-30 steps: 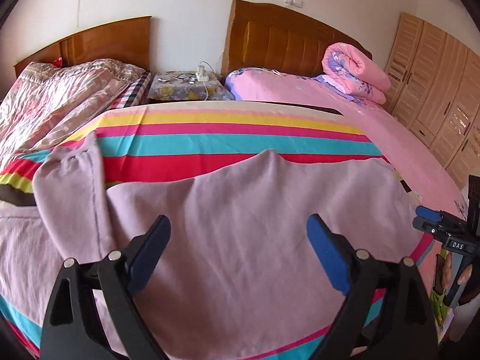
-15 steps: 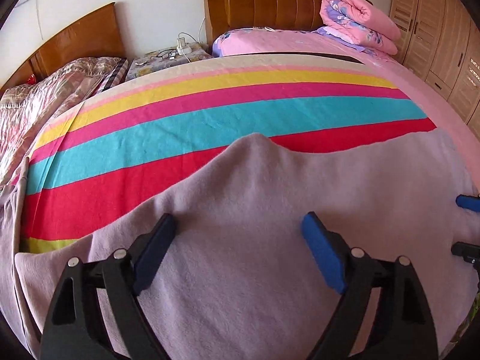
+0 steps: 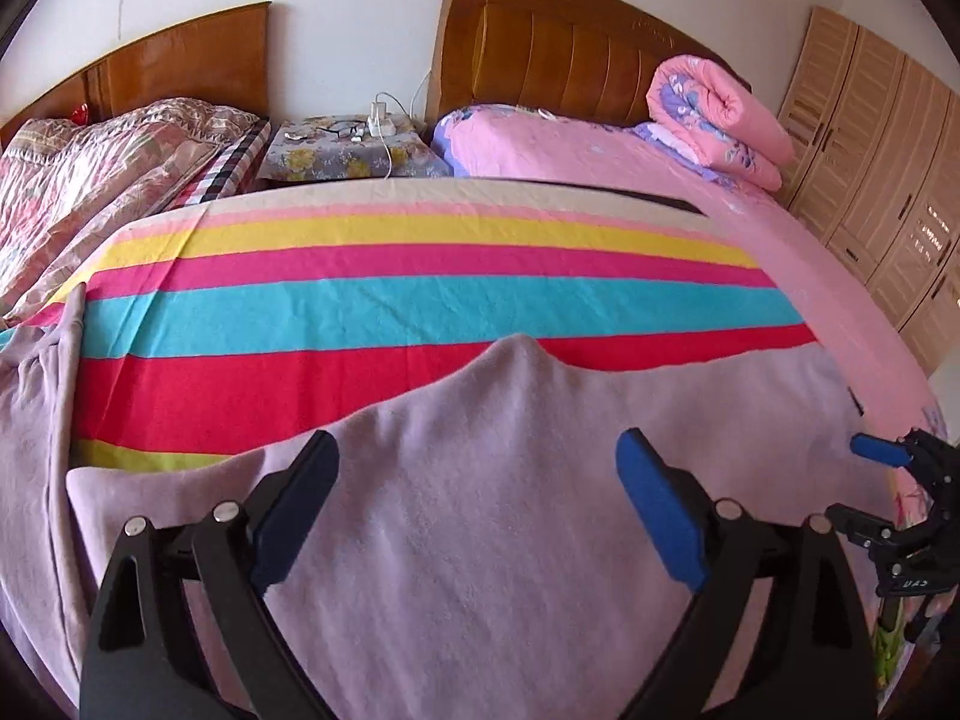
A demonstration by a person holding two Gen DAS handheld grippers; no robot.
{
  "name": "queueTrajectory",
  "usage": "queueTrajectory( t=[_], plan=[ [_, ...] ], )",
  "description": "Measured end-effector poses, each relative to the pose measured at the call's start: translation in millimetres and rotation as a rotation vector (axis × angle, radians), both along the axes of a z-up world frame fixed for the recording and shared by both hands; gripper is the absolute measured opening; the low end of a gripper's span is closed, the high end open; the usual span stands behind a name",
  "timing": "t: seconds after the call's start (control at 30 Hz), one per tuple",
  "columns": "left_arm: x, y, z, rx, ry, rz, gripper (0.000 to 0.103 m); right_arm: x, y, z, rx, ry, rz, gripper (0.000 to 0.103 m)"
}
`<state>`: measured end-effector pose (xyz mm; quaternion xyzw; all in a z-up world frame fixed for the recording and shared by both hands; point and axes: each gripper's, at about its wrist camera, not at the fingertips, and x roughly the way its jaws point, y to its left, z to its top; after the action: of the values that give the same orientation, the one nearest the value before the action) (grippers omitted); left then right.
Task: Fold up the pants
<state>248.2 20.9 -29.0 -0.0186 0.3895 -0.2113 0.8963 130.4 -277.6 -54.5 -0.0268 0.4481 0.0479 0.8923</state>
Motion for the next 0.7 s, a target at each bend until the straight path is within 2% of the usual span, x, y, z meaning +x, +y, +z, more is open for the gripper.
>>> queueTrajectory(
  t=[0.07, 0.17, 0.3, 0.37, 0.43, 0.5, 0.6, 0.7],
  plan=[
    [-19, 49, 25, -0.055, -0.075, 0.061, 0.102, 1, 23, 19, 0.064, -0.06, 0.047, 0.079],
    [-44, 142, 38, -0.062, -0.13, 0.251, 0.102, 14, 84, 37, 0.144, -0.094, 0.242, 0.08],
    [-84, 282, 19, -0.027, -0.092, 0.626, 0.101, 49, 208, 53, 0.114, -0.117, 0.566, 0.08],
    [-109, 349, 6, -0.051, -0.047, 0.801, 0.099, 69, 278, 60, 0.12, -0.14, 0.752, 0.08],
    [-127, 401, -5, -0.072, -0.007, 0.924, 0.092, 93, 352, 63, 0.151, -0.11, 0.901, 0.079],
    [-137, 440, -16, -0.06, 0.032, 1.001, 0.084, 117, 430, 62, 0.178, -0.055, 1.007, 0.069],
    [-145, 481, -28, -0.067, 0.06, 1.076, 0.078, 144, 539, 55, 0.213, 0.015, 1.105, 0.064],
    [-141, 498, -40, -0.061, 0.097, 1.07, 0.072, 156, 622, 38, 0.214, 0.059, 1.156, 0.057]
  ],
)
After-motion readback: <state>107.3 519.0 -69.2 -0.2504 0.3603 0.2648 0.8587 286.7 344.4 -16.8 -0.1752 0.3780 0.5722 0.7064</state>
